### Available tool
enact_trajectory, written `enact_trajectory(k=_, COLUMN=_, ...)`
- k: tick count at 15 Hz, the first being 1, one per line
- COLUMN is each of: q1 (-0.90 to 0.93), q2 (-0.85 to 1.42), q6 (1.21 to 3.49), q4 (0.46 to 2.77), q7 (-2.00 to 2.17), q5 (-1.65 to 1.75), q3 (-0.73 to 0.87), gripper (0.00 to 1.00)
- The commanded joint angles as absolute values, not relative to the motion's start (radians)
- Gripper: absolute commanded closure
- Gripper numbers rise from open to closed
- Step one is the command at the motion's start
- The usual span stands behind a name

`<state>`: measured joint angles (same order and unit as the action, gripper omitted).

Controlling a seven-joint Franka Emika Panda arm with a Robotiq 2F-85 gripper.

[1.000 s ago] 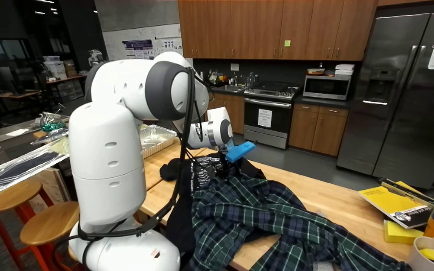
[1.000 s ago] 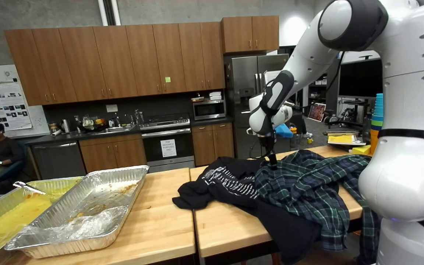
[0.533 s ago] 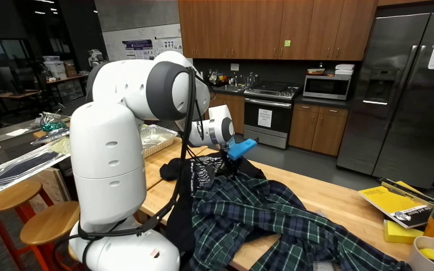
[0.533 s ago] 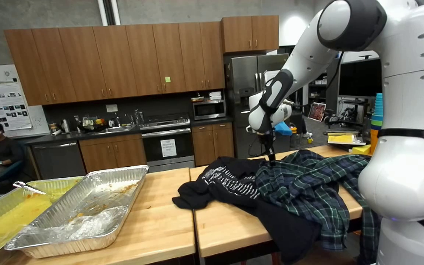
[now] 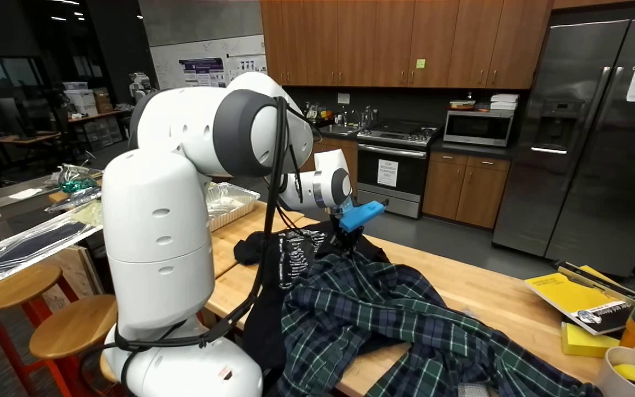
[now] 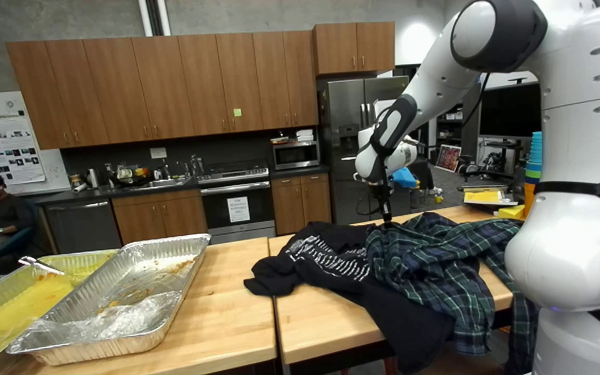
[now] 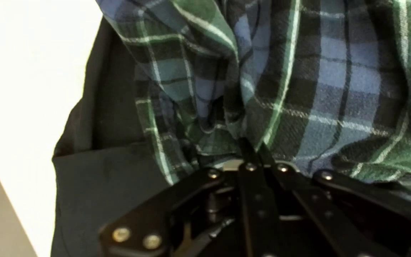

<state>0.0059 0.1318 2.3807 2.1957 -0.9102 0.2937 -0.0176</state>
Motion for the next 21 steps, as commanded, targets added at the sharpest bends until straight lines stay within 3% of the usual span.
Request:
enact_trajectory(k=1, q1=-0.036, q2=0.003, q6=2.402, q4=2.228, q7=-0.917, q5=0.232, q3=0.002, gripper=1.0)
enact_trajectory(k=9, q1=-0.069, q2=-0.258, q6=2.437, q4=2.266, q7=-0.891, q5=0.202, q3=0.089, gripper=1.0)
enact_trajectory(k=21, q1=-0.058, q2=-0.387, q6=2.41, q4=2.245, q7=-0.767, q5=0.275, q3=0.085, gripper=1.0)
